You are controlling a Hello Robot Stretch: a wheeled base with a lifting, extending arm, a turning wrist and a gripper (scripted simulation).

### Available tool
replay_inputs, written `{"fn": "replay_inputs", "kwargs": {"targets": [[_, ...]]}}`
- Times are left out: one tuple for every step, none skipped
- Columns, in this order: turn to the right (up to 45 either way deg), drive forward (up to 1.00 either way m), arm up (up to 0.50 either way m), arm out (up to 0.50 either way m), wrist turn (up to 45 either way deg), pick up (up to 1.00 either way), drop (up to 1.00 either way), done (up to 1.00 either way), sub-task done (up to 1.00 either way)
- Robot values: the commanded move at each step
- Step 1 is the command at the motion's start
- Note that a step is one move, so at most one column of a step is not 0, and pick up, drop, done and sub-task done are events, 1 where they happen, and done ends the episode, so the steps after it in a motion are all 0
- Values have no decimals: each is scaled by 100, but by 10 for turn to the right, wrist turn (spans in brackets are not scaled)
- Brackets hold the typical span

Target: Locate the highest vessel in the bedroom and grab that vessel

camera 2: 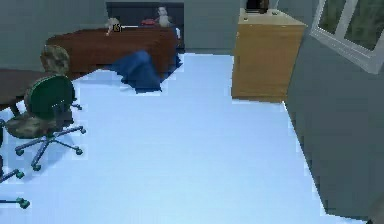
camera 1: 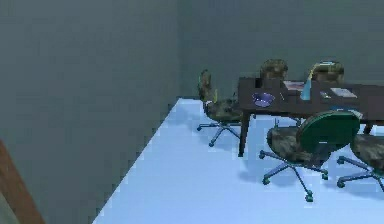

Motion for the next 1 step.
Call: {"fn": "replay_inputs", "kwargs": {"targets": [[0,100,0,0,0,0,0,0,0]]}}
